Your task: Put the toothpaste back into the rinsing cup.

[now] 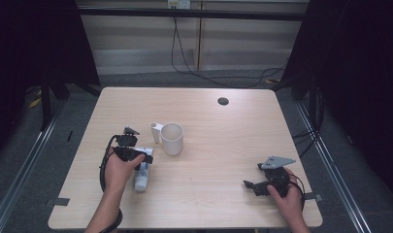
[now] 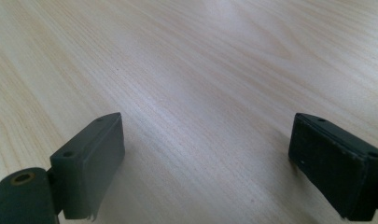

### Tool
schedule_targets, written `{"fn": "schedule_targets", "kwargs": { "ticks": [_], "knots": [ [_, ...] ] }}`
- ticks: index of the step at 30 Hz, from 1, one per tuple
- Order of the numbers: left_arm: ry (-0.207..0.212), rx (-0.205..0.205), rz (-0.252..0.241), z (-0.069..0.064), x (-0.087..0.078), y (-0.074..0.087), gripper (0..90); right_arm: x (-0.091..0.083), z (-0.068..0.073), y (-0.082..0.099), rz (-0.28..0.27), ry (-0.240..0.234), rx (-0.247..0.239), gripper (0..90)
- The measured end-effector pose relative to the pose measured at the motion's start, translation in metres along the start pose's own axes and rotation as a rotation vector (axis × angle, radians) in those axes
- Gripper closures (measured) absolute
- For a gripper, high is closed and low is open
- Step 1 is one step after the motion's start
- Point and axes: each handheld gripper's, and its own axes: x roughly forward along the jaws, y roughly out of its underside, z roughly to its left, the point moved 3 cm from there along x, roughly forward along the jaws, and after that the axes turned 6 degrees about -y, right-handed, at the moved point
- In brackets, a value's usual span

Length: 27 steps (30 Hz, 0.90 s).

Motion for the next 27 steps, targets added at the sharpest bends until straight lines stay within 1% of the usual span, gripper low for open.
{"fn": "schedule_targets", "kwargs": {
  "ticks": [4,8,9,10,12,14,15,16,17,22,24,26,27],
  "knots": [
    [-0.007,0.003,-0.003,0.0,0.004,-0.001,26.5,0.0,0.0,0.0,0.0,0.0,0.0,10.2],
    [-0.017,0.001,0.007,-0.001,0.008,-0.001,27.4,0.0,0.0,0.0,0.0,0.0,0.0,10.2],
    [-0.017,0.001,0.007,-0.001,0.008,-0.001,28.2,0.0,0.0,0.0,0.0,0.0,0.0,10.2],
    [-0.025,-0.011,0.008,-0.001,0.009,-0.001,29.2,0.0,0.0,0.0,0.0,-0.002,0.001,10.2],
    [-0.031,-0.017,0.014,0.0,0.009,-0.001,31.8,0.0,0.0,0.0,-0.001,-0.002,0.001,10.2],
    [-0.027,-0.024,0.021,0.001,0.011,0.0,35.6,0.0,0.0,0.0,-0.001,-0.002,0.0,10.2],
    [-0.027,-0.024,0.021,0.001,0.011,0.0,36.0,0.0,0.0,0.0,0.001,0.0,0.001,10.2],
    [-0.034,-0.038,0.018,0.001,0.011,0.0,37.2,0.0,0.0,0.0,0.001,0.0,0.002,10.2],
    [-0.034,-0.038,0.018,0.001,0.011,0.0,37.6,0.0,0.0,0.0,0.001,0.0,0.002,10.2],
    [-0.039,-0.062,0.035,-0.001,0.011,-0.001,39.3,0.0,0.0,0.0,-0.001,-0.002,0.0,10.2],
    [-0.037,-0.063,0.048,-0.003,0.011,-0.002,43.4,0.0,0.0,0.0,0.0,-0.002,0.001,10.2],
    [-0.037,-0.063,0.05,-0.004,0.011,-0.003,44.7,0.0,0.0,0.0,-0.001,-0.002,0.0,10.2],
    [-0.033,-0.063,0.051,-0.004,0.011,-0.003,47.3,0.0,0.0,0.0,-0.001,-0.002,0.0,10.2]
  ]
}}
